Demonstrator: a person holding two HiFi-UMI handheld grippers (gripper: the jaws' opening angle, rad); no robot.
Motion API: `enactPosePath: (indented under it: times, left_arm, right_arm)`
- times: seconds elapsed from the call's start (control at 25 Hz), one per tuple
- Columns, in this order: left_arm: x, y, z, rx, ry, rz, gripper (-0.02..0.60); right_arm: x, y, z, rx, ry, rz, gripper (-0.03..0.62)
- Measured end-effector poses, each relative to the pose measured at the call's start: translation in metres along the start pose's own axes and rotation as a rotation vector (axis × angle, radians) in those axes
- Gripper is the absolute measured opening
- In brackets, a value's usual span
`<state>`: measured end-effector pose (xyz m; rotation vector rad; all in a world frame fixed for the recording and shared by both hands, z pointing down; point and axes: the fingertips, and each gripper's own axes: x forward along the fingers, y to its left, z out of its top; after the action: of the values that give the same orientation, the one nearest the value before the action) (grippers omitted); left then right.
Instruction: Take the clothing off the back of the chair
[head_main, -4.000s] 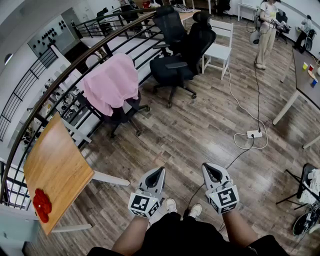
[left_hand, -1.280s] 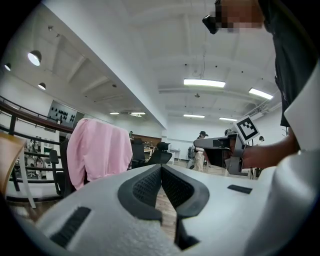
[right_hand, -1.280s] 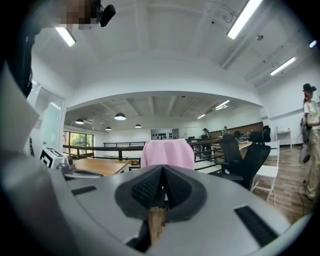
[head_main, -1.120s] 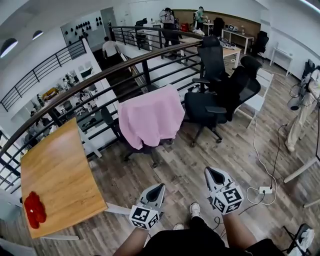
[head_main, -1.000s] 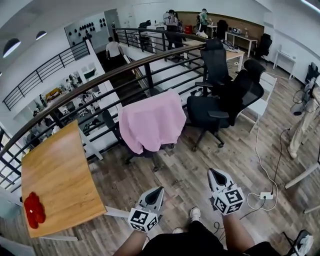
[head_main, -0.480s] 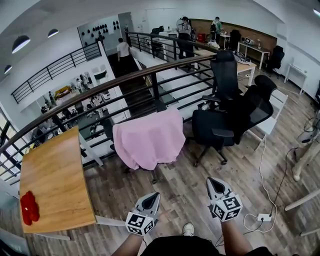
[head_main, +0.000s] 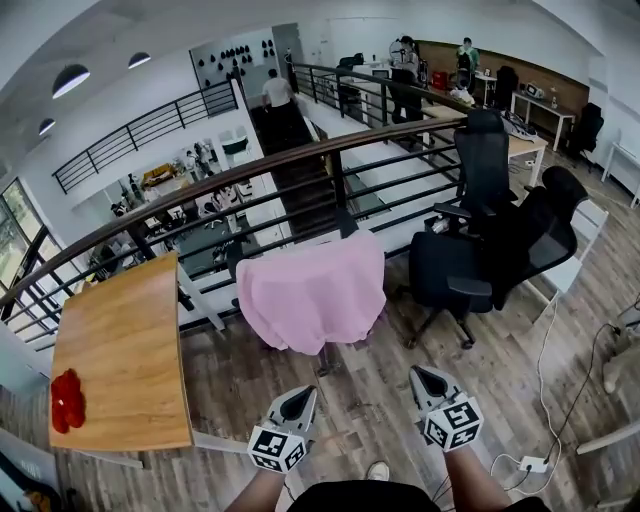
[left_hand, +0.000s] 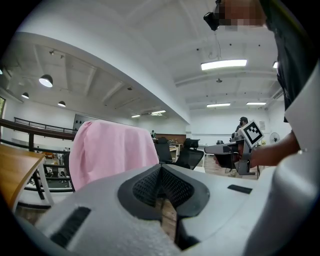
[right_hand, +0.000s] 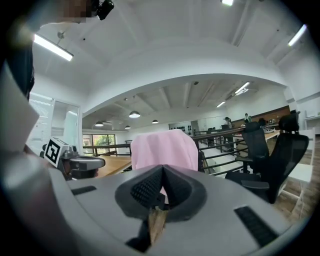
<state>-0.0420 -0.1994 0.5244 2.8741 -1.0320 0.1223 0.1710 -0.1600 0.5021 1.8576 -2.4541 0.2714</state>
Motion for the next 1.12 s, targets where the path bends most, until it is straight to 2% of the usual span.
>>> enactPosePath:
  times: [0.28,0.44,0.6,0.8,1.12]
  left_arm:
    - [0.000,0.016,0.012,-0.004,-0.010,0.103,0.015]
    - [-0.001,0.037,0.021,0.044,-0.005,0.141,0.015]
    - [-0.002,0.067,0.038,0.057,-0.036,0.188,0.015]
    - [0.003,0.110,0.057,0.056,-0.091,0.236,0.015]
    - [0.016,0.181,0.060,-0.001,-0.128,0.303,0.022]
  right_arm:
    - [0.012,-0.026,0.005,-0.011,0.021,0.054,0.003]
    - [0.032,-0.031,0.013,-0.015,0.002,0.062,0.003]
    - [0.056,-0.030,0.024,-0.053,-0.010,0.090,0.003]
    - [0.095,-0.040,0.051,-0.059,-0.057,0.078,0.003]
    - [0.152,-0.053,0.065,-0.089,-0.064,0.070,0.005]
